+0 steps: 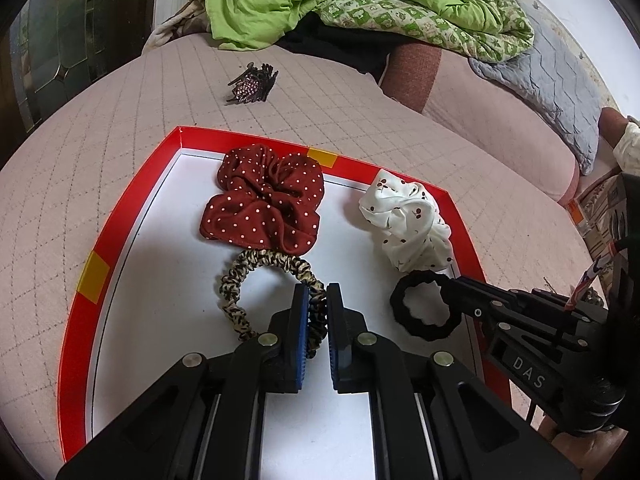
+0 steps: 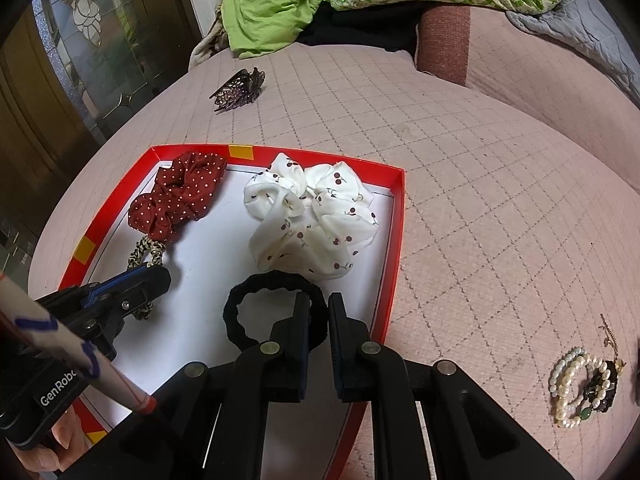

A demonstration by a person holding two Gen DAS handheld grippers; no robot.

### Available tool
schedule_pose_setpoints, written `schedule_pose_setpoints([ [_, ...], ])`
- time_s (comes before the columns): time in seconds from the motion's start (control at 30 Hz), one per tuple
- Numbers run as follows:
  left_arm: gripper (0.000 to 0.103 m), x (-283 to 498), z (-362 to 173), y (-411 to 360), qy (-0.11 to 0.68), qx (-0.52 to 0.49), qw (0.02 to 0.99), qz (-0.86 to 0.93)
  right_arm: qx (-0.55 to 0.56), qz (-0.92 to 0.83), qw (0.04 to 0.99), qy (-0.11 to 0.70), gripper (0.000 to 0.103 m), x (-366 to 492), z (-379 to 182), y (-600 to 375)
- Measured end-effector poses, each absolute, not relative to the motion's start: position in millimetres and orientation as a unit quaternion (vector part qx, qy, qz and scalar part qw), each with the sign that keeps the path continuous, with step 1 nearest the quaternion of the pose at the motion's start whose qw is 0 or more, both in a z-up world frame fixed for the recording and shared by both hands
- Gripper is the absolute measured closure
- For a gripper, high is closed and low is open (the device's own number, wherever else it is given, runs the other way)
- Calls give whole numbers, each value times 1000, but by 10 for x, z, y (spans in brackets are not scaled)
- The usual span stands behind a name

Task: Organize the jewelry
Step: 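Release the leopard tie and black tie into the tray, then grasp the pearl bracelet with the left tool while the right grasps the dark scrunchie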

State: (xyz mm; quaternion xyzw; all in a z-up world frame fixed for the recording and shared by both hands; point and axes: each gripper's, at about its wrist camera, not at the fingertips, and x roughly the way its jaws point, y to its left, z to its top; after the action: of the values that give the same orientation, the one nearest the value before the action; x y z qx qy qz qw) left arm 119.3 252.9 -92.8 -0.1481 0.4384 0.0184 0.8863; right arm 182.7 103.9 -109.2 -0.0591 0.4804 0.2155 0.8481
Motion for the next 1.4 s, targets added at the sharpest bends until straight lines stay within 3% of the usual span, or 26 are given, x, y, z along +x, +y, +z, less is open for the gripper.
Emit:
schedule_pose_setpoints([
  [0.27, 78, 1181, -909, 2534, 434, -146, 888, 23, -50, 217, 850, 478, 90, 1815, -1041, 1010],
  [0.5, 76, 1176, -888, 2542, 432, -146, 890, 25, -43, 222, 852, 472, 89, 1748, -961, 984],
  [0.67, 63, 1143, -835, 2502, 420, -142, 896, 28, -25, 229, 856, 463, 87, 1656, -849, 871],
  [0.77, 62, 1115, -785, 2464, 411, -143, 900, 29, -9, 234, 860, 453, 80, 1569, -762, 736],
  [0.97, 54, 1048, -703, 2287, 389, -138, 911, 24, 12, 234, 867, 440, 79, 1452, -656, 410],
  [1.4, 50, 942, -559, 1649, 362, -99, 927, -16, 89, 172, 884, 427, 78, 1463, -687, -792],
])
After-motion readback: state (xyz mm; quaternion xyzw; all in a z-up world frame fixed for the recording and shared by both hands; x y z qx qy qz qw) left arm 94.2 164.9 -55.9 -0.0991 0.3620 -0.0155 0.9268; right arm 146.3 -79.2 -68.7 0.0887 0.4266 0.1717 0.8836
